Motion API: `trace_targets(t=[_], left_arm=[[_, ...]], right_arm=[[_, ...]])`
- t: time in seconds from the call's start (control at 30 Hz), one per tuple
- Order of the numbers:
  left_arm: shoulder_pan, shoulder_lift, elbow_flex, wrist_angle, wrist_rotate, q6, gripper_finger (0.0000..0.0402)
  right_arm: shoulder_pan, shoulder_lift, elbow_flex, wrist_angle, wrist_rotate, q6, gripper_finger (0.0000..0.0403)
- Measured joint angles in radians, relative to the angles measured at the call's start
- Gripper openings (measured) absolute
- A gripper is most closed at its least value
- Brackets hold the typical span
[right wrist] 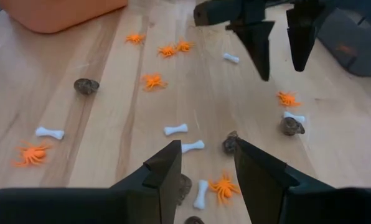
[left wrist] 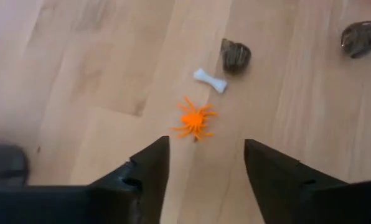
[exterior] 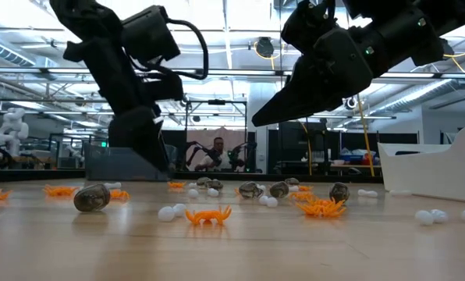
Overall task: Sort Halloween decoration
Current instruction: Put the orange spider toy into the black bin
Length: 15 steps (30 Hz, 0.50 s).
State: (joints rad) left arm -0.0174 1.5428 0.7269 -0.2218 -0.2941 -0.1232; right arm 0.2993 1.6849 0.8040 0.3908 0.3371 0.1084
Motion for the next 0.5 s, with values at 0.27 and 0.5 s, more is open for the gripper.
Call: trace_targets(t=[0.27,0.5], left_arm=[[0.009,0.105,0.0,0.131,-0.016,0.054,0.0275],[0.024,0.135,0.002,0.146,-0.01,0.017,0.0239]], right_arm=[[0.0,0.0,0.0,0.0,0.001,-0.008,0.0137],[0.002,0.0,0.0,-0.008,0.001,-0.019,0.0137]])
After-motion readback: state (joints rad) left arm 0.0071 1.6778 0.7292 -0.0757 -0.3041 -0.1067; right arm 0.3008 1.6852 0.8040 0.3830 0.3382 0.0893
